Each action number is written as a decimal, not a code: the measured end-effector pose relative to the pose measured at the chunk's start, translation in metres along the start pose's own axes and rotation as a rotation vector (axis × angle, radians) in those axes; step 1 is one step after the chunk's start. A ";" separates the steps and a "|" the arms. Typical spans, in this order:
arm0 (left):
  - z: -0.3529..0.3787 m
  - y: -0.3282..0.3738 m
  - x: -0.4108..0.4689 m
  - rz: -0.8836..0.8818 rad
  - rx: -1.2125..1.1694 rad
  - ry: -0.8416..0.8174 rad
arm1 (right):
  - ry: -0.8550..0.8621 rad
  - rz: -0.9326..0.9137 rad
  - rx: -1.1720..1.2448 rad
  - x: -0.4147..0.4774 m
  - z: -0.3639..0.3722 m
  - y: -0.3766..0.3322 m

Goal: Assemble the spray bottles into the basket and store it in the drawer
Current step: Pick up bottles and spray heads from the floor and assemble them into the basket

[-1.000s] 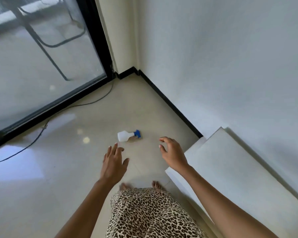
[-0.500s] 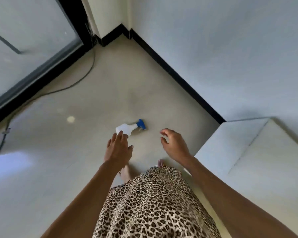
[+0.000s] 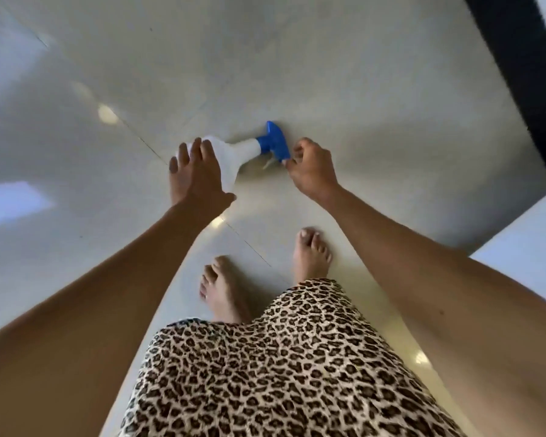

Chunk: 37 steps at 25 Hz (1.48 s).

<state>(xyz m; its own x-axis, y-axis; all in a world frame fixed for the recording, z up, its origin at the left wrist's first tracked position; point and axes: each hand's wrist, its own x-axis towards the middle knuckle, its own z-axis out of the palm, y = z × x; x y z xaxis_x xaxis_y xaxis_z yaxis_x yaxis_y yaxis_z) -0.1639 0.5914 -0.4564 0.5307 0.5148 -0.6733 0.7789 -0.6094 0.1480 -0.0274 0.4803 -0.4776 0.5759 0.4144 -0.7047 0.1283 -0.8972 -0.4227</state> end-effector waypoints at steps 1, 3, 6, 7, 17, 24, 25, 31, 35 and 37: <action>0.012 -0.005 0.013 -0.006 0.010 0.034 | 0.005 0.015 0.011 0.014 0.013 0.005; 0.015 -0.008 0.021 -0.007 0.006 0.120 | 0.017 0.007 0.042 0.025 0.025 0.011; 0.023 -0.008 0.033 -0.049 -0.003 0.146 | 0.084 0.025 0.081 0.042 0.040 0.017; 0.024 -0.007 0.033 -0.052 -0.010 0.149 | 0.097 0.049 0.111 0.044 0.038 0.017; -0.084 0.028 -0.039 -0.043 -0.126 0.262 | 0.199 0.118 0.441 -0.021 -0.078 -0.059; -0.268 0.067 -0.158 0.155 -0.292 0.309 | 0.231 -0.041 0.583 -0.171 -0.256 -0.149; -0.296 0.074 -0.182 0.186 -0.317 0.312 | 0.239 -0.075 0.596 -0.201 -0.282 -0.162; -0.419 0.108 -0.318 0.403 -0.362 0.380 | 0.388 -0.260 0.675 -0.376 -0.402 -0.213; -0.475 0.135 -0.402 0.570 -0.366 0.399 | 0.482 -0.357 0.683 -0.489 -0.462 -0.217; -0.486 0.150 -0.435 0.637 -0.410 0.412 | 0.522 -0.377 0.698 -0.531 -0.482 -0.212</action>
<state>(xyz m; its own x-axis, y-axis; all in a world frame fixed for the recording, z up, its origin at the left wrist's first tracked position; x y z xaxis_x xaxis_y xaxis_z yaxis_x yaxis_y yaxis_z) -0.1155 0.5690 0.2110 0.9244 0.3753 -0.0684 0.3089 -0.6311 0.7116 0.0286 0.3768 0.2608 0.9049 0.3855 -0.1802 -0.0353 -0.3541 -0.9345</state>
